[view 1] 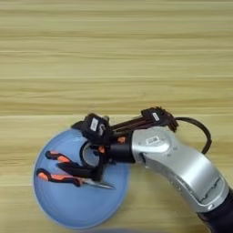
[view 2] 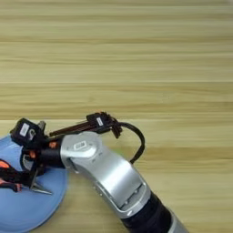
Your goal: Move the objects on the table
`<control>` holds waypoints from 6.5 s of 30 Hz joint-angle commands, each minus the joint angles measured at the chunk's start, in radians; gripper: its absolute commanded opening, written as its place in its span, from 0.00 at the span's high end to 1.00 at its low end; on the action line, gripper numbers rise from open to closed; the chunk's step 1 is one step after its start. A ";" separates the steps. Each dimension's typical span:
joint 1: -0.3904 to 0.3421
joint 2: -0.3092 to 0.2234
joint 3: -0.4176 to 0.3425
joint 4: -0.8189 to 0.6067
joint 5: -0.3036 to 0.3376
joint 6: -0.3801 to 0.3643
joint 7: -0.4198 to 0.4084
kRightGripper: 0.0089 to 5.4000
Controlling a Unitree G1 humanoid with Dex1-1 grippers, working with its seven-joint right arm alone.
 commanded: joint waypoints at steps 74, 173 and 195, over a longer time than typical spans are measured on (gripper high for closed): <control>-0.122 -0.324 -0.412 0.878 -0.178 -0.637 0.289 0.00; 0.051 -0.431 -0.366 0.479 -0.180 -0.435 0.432 0.29; 0.033 -0.443 -0.505 0.318 -0.061 -0.418 0.453 0.00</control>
